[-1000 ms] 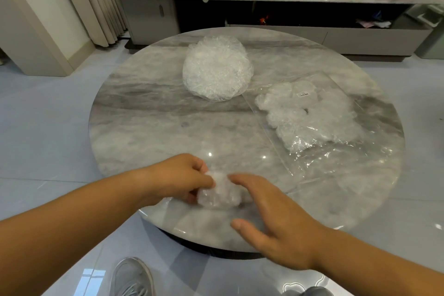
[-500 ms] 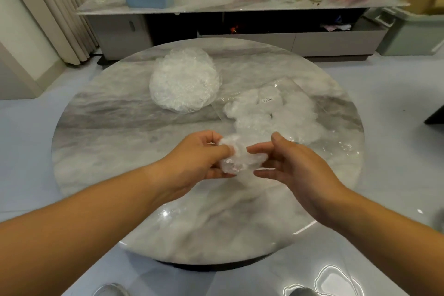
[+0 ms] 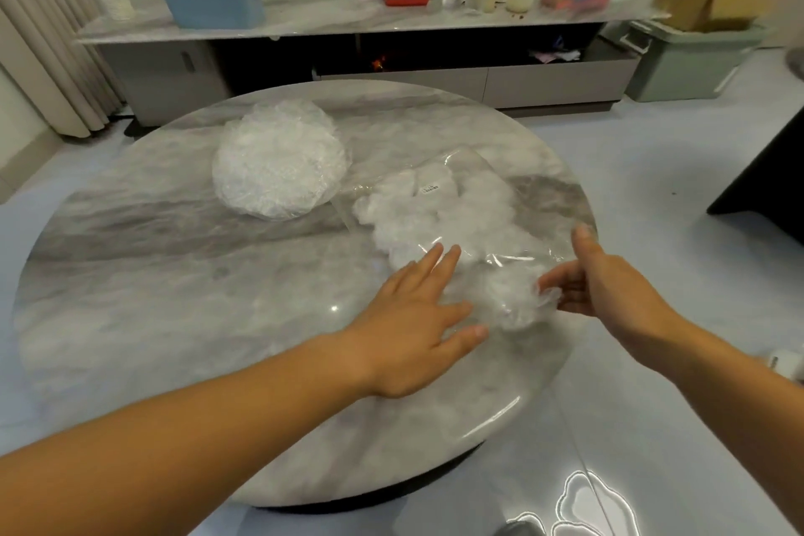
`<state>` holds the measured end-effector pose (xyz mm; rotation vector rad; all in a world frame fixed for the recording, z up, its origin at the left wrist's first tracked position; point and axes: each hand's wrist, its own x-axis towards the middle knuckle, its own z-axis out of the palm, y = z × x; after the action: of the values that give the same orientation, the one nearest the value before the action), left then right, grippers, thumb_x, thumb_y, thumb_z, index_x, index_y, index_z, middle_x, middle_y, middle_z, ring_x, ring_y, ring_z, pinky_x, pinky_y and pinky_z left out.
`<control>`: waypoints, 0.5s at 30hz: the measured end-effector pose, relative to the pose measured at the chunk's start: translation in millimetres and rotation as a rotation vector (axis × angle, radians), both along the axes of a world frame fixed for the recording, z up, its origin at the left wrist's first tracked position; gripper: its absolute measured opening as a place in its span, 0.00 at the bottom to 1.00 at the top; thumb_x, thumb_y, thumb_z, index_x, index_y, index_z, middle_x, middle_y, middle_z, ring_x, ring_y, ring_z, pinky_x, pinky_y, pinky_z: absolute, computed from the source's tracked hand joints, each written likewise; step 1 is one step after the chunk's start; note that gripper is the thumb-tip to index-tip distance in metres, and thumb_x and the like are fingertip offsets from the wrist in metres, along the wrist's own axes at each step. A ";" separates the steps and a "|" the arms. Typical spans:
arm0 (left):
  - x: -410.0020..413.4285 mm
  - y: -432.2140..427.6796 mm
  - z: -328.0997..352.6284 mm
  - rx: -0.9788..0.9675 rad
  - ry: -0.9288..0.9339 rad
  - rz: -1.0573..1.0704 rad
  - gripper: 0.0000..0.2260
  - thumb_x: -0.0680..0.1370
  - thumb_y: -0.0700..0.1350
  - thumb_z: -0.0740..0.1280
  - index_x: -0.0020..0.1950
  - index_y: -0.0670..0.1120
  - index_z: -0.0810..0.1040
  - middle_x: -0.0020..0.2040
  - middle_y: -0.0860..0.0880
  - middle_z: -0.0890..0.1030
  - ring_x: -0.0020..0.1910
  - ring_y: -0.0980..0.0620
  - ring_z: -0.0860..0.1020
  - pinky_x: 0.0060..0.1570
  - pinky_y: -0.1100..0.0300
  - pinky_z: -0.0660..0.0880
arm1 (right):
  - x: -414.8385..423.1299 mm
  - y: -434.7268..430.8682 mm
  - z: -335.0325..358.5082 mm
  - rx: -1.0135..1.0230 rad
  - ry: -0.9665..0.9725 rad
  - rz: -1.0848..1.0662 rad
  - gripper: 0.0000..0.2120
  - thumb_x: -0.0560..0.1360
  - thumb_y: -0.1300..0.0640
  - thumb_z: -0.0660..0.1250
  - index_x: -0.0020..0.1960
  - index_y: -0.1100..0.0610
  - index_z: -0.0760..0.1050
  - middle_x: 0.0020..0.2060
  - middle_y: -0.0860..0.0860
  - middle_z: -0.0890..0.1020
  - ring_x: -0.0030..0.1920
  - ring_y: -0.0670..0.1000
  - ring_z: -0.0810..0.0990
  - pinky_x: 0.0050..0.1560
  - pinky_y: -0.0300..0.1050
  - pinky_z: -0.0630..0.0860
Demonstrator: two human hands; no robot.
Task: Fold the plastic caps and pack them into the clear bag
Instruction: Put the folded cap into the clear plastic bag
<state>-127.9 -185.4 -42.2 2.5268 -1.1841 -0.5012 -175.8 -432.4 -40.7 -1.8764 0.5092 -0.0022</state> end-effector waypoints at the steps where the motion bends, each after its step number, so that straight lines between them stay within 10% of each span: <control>1: -0.5 -0.8 -3.1 0.055 -0.047 -0.026 0.27 0.82 0.65 0.47 0.78 0.56 0.65 0.80 0.52 0.32 0.76 0.57 0.27 0.77 0.54 0.33 | -2.1 -2.1 -2.4 -0.021 0.017 0.022 0.38 0.82 0.33 0.46 0.37 0.53 0.88 0.42 0.53 0.88 0.49 0.54 0.85 0.62 0.52 0.79; 7: 7.3 0.3 -13.8 0.132 -0.106 -0.017 0.35 0.80 0.68 0.43 0.82 0.53 0.44 0.79 0.54 0.30 0.75 0.58 0.26 0.78 0.52 0.35 | -5.0 -13.4 -10.7 0.032 0.043 -0.017 0.38 0.81 0.32 0.47 0.39 0.53 0.88 0.44 0.54 0.88 0.51 0.55 0.85 0.62 0.52 0.79; 15: 4.6 8.2 -19.6 0.158 -0.086 -0.098 0.31 0.79 0.70 0.43 0.81 0.60 0.53 0.78 0.55 0.26 0.72 0.58 0.22 0.76 0.45 0.31 | 2.2 -15.8 -9.8 0.255 0.069 -0.242 0.35 0.81 0.33 0.52 0.51 0.62 0.82 0.53 0.61 0.84 0.52 0.60 0.85 0.62 0.57 0.79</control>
<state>-123.4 -177.2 -61.8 2.6567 -1.3542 -0.5347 -173.6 -448.2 -50.5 -1.5622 0.7463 -0.0313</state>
